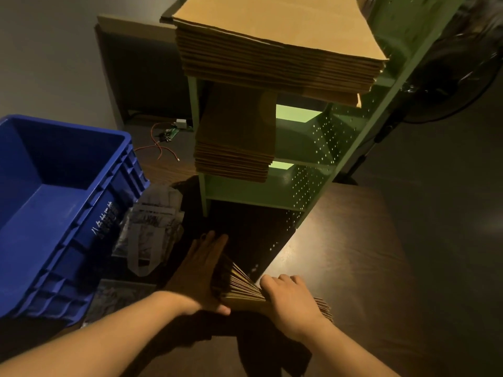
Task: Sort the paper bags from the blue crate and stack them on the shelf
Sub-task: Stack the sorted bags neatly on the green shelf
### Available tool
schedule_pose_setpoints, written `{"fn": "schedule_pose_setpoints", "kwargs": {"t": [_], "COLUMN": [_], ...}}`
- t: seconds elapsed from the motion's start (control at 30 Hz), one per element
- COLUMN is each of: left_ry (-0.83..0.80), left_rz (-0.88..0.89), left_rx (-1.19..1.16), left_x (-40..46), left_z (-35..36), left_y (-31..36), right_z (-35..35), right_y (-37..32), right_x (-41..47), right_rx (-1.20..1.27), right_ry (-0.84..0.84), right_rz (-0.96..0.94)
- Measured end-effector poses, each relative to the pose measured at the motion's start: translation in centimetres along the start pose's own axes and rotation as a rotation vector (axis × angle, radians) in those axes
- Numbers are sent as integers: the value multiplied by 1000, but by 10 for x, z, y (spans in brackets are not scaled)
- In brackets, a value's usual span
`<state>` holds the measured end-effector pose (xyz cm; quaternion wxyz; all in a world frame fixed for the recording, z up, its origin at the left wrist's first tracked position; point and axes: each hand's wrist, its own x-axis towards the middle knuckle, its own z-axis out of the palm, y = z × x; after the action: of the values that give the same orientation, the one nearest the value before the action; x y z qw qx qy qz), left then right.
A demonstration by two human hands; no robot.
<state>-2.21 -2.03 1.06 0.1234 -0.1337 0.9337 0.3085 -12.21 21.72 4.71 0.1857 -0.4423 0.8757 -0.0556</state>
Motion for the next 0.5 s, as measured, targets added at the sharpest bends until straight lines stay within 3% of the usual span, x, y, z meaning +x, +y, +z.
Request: {"fn": "schedule_pose_setpoints", "kwargs": {"t": [0.1,0.33,0.5], "left_ry": [-85,-28,-43], "left_rz": [36,109,142], "left_rx": [-60,-168,-138], "left_x": [5,11,19], "left_z": [2,12,11], "left_y": [2,-15,-18], "right_z": [8,9,5], "right_y": [2,20,53], "right_x": [-1,-18,-56], "right_rx": [15,-1,162], "right_ry": [25,78,107], "right_rz": [17,98,252]}}
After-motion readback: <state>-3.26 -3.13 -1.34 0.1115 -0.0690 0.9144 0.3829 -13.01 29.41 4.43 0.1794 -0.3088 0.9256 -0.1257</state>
